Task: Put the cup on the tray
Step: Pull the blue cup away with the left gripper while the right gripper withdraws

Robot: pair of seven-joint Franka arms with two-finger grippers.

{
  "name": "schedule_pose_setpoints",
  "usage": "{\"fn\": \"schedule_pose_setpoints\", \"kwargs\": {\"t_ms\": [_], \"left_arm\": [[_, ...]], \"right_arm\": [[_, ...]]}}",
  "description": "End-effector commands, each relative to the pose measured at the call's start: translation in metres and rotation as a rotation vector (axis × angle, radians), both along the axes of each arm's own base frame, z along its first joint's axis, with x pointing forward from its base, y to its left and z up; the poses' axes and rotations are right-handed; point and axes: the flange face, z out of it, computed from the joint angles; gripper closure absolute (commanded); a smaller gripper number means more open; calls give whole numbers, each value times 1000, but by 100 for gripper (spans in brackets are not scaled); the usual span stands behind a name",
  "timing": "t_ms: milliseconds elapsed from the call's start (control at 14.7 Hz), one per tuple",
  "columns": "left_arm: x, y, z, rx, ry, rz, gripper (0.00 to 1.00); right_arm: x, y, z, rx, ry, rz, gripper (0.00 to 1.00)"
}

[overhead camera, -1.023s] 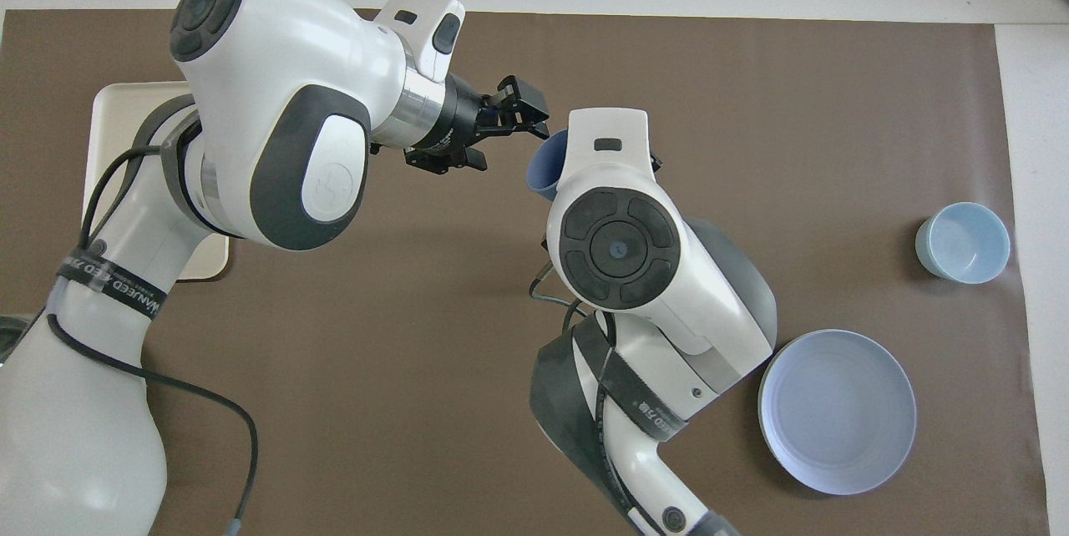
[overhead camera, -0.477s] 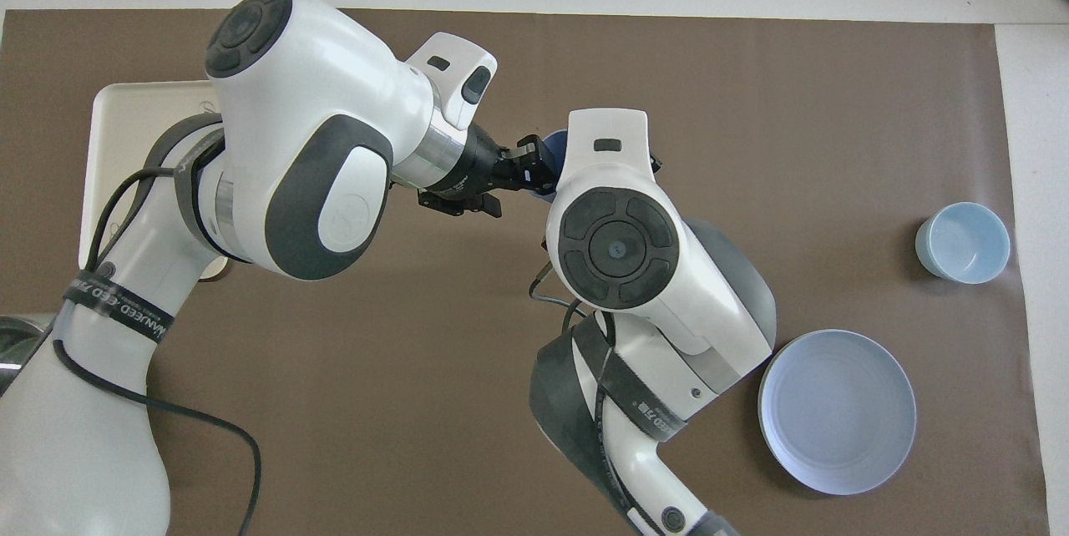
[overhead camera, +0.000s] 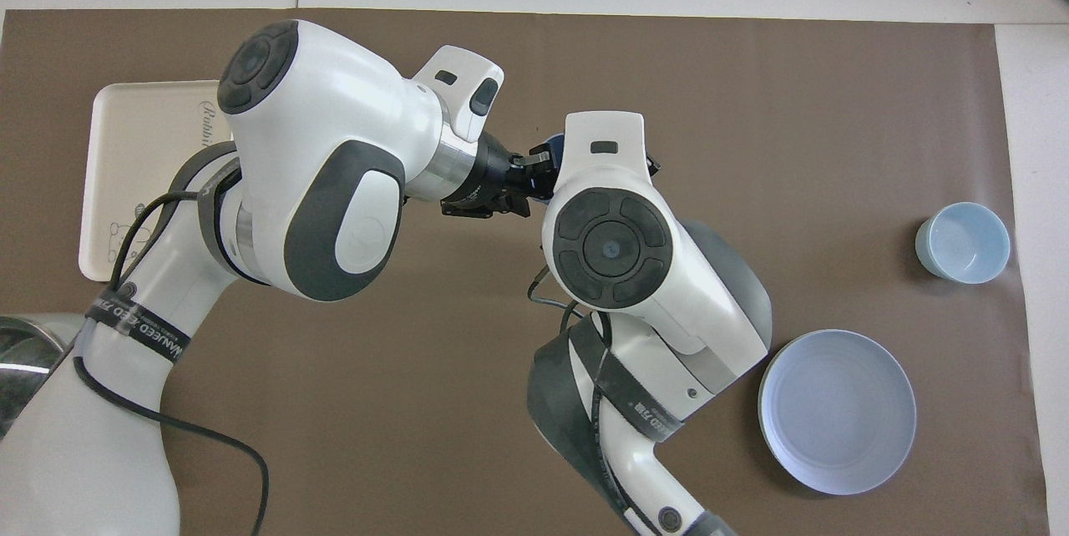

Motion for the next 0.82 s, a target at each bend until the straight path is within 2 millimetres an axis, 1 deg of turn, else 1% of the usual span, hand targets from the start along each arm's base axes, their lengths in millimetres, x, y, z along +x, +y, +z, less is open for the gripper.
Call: {"fn": "schedule_pose_setpoints", "kwargs": {"t_ms": [0, 68, 273, 341, 409, 477, 614, 682, 750], "left_arm": [[-7, 5, 3, -11, -10, 24, 96], [-8, 3, 2, -10, -9, 23, 100], [-5, 4, 3, -17, -25, 39, 100], [-2, 7, 5, -20, -27, 44, 100], [3, 9, 12, -27, -34, 50, 100], [11, 16, 23, -38, -52, 62, 100], [26, 34, 36, -35, -62, 81, 100], [39, 57, 42, -31, -60, 107, 100], [47, 75, 50, -27, -60, 121, 100]], "right_arm": [[5, -1, 4, -13, -29, -9, 100], [5, 0, 4, -13, -29, -8, 100], [5, -1, 4, -13, -29, -9, 100], [5, -1, 4, -13, -29, -9, 100], [5, -1, 4, -13, -29, -9, 100], [4, 0, 4, -14, -27, -8, 100], [5, -1, 4, -14, -27, -10, 100], [4, 0, 4, -15, -26, -9, 100], [5, -1, 3, -16, -24, -11, 100]]}}
